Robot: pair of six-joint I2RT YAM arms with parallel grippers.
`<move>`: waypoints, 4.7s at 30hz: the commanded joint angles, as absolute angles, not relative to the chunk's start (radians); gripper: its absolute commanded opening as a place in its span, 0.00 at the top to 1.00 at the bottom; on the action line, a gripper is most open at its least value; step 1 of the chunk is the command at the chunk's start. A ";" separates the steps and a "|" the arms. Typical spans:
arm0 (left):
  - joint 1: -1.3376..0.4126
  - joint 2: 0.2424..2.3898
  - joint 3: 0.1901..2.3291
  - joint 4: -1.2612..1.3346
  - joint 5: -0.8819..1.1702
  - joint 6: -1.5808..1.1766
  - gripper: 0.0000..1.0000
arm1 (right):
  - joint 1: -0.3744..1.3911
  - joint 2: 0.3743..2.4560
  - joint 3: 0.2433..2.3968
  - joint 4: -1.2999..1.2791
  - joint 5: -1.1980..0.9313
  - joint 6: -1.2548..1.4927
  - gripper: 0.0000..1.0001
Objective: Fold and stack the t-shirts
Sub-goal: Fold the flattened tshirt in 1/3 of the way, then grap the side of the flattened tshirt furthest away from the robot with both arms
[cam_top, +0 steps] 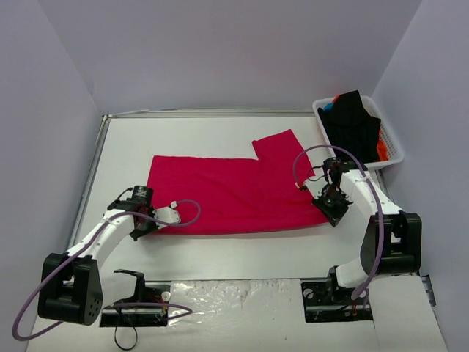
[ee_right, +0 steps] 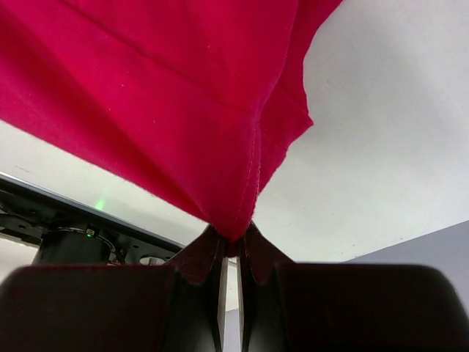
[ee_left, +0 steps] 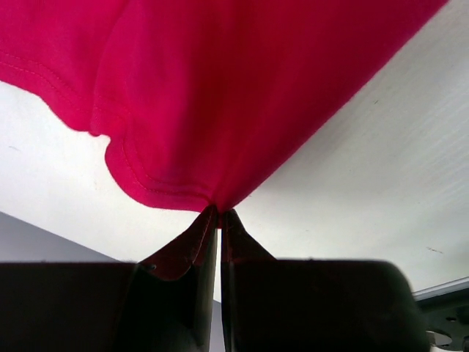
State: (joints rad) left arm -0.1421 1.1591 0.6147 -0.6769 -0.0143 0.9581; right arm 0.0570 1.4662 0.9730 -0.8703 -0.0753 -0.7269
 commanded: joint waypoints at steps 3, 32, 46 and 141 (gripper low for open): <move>-0.123 1.154 0.689 -0.768 0.032 0.989 0.98 | 0.023 1.480 0.959 -0.939 -0.046 -0.773 1.00; 0.086 1.971 1.890 -0.957 0.526 0.614 0.67 | 0.038 2.149 1.963 -1.118 -0.373 -0.790 0.32; 0.170 2.574 2.586 -1.144 0.629 0.485 0.60 | 0.052 2.333 2.054 -1.106 -0.391 -0.795 0.32; 0.167 2.324 2.080 -0.884 0.657 0.379 0.98 | 0.006 2.651 2.329 -0.288 -0.502 -0.196 1.00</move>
